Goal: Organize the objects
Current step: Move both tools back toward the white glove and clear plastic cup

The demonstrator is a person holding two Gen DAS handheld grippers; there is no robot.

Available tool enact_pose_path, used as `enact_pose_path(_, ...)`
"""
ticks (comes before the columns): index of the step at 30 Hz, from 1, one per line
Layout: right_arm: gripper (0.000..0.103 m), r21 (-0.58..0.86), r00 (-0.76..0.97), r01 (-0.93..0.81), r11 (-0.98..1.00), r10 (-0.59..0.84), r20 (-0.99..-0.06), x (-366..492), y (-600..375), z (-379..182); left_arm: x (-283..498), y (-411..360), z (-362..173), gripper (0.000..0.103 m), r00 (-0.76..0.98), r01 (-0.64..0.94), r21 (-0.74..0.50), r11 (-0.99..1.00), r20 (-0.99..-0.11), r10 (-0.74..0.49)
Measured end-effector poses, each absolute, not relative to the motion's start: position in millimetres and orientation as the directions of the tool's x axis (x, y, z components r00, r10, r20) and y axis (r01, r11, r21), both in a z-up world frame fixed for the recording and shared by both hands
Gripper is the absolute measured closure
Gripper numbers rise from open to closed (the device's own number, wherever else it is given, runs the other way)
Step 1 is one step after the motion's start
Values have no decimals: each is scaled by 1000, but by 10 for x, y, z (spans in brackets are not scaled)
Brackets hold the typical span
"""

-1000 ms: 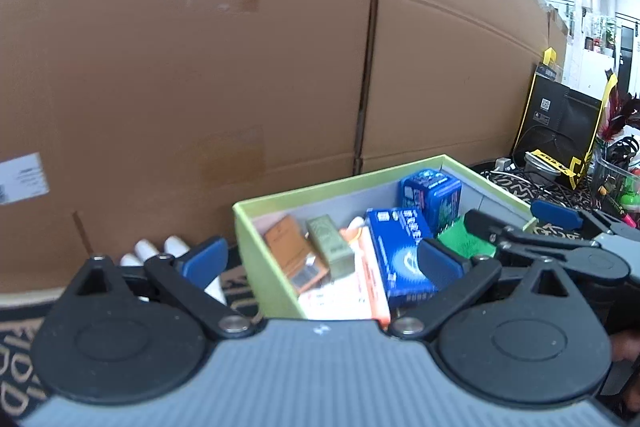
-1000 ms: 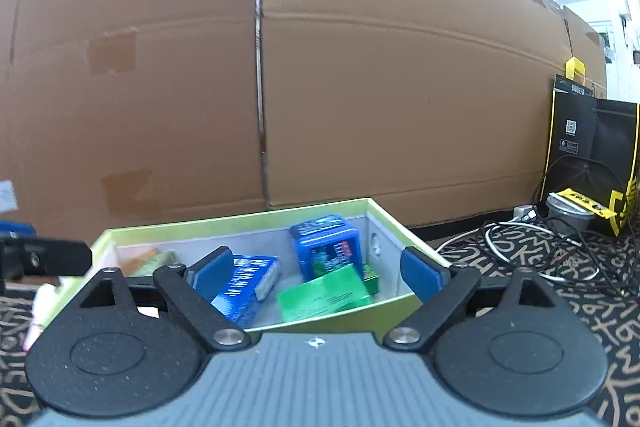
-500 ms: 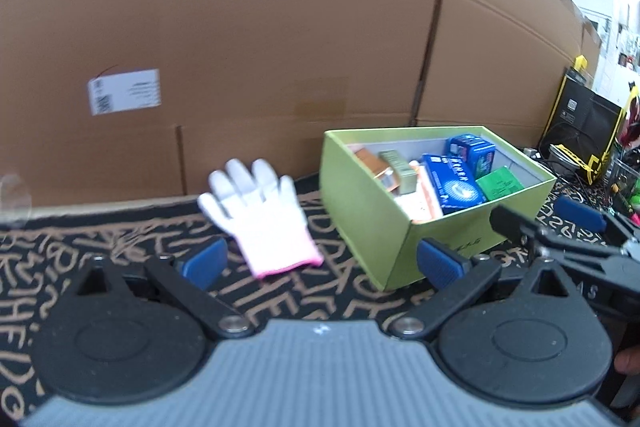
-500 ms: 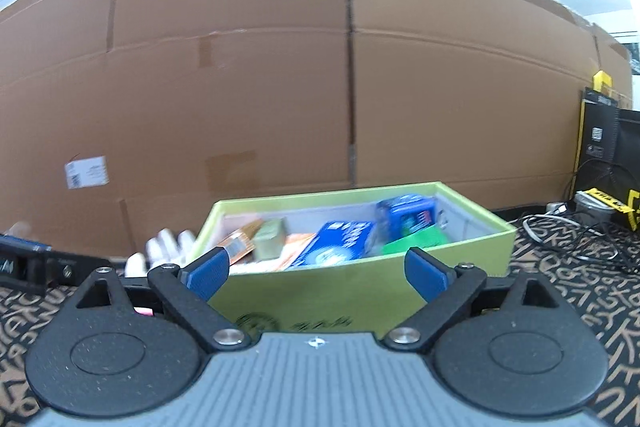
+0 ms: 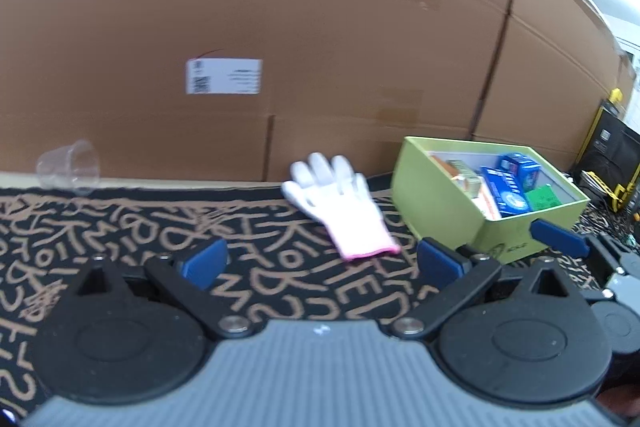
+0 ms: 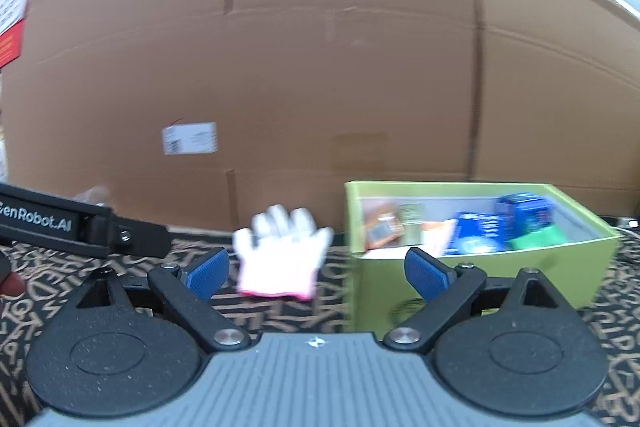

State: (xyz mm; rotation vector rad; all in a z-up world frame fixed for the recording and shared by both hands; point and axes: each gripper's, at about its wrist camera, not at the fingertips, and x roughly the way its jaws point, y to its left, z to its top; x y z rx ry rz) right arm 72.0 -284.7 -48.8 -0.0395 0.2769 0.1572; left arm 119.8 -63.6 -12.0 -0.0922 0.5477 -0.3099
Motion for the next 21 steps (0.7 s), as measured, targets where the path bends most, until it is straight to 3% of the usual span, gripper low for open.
enact_pose_path(10,6,-56,894,-229,972,188,-407,1143,-2273,-561,1357,-72,-204,0,802,191,-143,971,-548,-238)
enact_pose_path(21,7,-52,871,-151,987,108,-479,1690,-2113,-710,1836,934,-187,0,807,-7,-102,995,-588,-55)
